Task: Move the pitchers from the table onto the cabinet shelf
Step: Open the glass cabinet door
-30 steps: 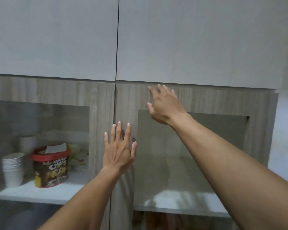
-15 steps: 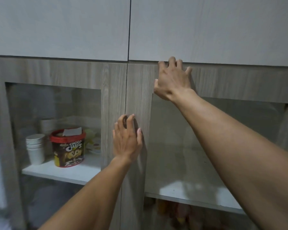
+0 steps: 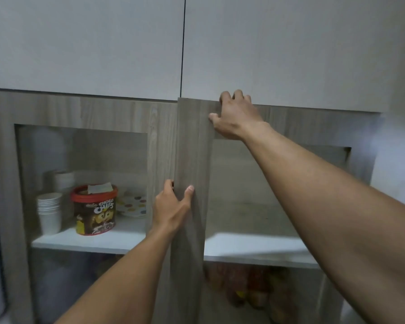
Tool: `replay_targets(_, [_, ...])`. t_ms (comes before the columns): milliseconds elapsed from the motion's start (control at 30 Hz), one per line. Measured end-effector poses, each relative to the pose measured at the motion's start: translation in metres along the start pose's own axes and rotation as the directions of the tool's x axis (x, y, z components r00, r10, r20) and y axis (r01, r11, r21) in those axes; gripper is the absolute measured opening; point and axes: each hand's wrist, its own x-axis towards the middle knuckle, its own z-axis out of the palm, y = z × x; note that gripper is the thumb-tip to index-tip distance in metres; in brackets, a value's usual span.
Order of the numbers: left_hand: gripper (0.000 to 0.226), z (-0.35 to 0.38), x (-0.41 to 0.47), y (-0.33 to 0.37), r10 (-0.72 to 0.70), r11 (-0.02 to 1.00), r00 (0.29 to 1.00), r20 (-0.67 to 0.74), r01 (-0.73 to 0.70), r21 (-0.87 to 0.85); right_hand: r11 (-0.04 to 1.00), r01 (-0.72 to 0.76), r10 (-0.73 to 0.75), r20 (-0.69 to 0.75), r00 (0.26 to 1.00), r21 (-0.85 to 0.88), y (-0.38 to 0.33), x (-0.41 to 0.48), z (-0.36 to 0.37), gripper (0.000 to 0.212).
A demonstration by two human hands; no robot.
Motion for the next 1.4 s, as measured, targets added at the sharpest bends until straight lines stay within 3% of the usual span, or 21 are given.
replay_targets(200, [0.044,-0.041,-0.056,0.024,0.116,0.993,0.993,0.008,-0.116,0.025,0.997,-0.062,0.057,0.141,0.988,0.037,-0.016,-0.056,-0.057,0.069])
replay_targets(467, [0.03,-0.093,-0.157,0.078,0.273,0.962,0.956,0.109,-0.269,-0.047,0.99,-0.138,0.133,0.138,0.981,0.027,-0.026,-0.145,-0.134,0.075])
replay_targets(867, [0.03,-0.107,-0.269,0.165,0.503,0.864,0.836,0.22,-0.484,-0.139,0.984,-0.179,0.177,0.106,0.978,0.01,0.008,-0.256,-0.25,0.08])
replay_targets(1000, [0.025,-0.098,-0.312,0.204,0.603,0.797,0.749,0.275,-0.571,-0.196,0.973,-0.223,0.228,0.075,0.971,-0.065,0.033,-0.291,-0.286,0.082])
replay_targets(1167, [0.032,-0.076,-0.364,0.258,0.663,0.748,0.669,0.335,-0.607,-0.268,0.957,-0.234,0.24,0.019,0.97,-0.17,0.071,-0.345,-0.331,0.077])
replay_targets(1400, [0.095,-0.02,-0.413,0.32,0.654,0.756,0.613,0.444,-0.558,-0.343,0.867,-0.212,0.233,-0.01,0.972,-0.451,0.133,-0.391,-0.375,0.061])
